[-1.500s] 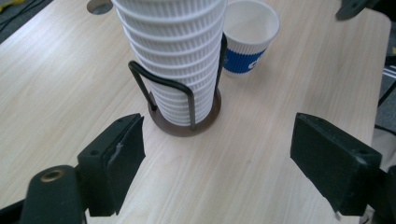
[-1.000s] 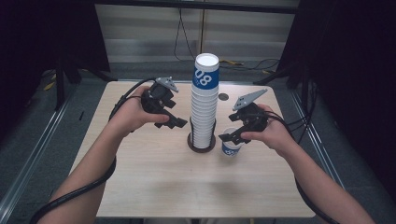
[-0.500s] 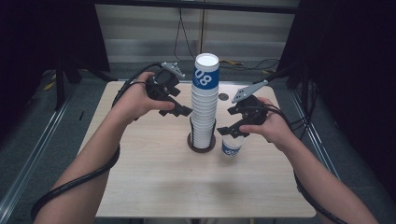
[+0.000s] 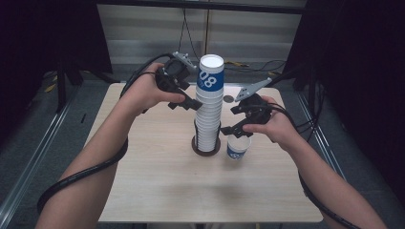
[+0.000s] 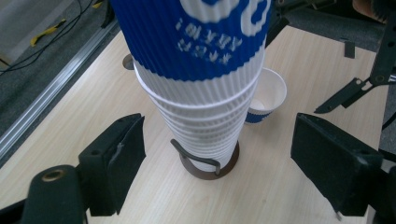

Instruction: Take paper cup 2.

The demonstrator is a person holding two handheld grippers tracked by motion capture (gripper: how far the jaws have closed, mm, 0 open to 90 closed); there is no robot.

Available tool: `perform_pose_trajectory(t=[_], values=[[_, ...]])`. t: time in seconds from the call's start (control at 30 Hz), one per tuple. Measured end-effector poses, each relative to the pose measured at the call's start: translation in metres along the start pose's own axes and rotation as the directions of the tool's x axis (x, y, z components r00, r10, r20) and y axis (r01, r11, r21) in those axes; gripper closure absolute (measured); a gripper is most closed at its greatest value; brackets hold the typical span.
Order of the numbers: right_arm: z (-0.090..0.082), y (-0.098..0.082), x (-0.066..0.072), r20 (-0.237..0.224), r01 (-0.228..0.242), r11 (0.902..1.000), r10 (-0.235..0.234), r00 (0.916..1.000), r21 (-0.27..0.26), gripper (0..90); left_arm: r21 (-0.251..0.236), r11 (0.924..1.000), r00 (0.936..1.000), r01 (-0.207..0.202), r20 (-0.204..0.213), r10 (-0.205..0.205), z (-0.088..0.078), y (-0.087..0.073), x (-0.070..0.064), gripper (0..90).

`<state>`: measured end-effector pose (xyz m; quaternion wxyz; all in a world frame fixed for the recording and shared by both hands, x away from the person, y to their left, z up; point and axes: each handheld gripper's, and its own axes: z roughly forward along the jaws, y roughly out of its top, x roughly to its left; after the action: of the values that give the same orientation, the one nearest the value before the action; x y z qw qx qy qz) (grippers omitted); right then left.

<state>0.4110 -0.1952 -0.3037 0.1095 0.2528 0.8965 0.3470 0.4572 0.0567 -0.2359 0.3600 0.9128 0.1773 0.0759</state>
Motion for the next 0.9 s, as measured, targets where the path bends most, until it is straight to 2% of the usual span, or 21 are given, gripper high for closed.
perform_pose_trajectory(t=[0.27,0.4,0.9], values=[[0.001,0.003,0.0,-0.002,-0.003,1.0,0.003,1.0,-0.009,13.8,-0.02,0.9998,1.0,0.0,0.003,0.0,0.0,0.011,0.0,17.7],[0.002,0.005,0.0,0.003,-0.001,1.0,0.001,1.0,-0.005,13.8,-0.013,0.9999,1.0,-0.005,-0.006,0.005,0.001,0.015,0.001,17.5],[-0.001,0.014,-0.004,0.019,-0.014,0.9991,0.015,0.9997,-0.039,13.4,-0.062,0.9979,0.9995,0.02,-0.021,-0.021,0.003,0.029,0.001,16.5]])
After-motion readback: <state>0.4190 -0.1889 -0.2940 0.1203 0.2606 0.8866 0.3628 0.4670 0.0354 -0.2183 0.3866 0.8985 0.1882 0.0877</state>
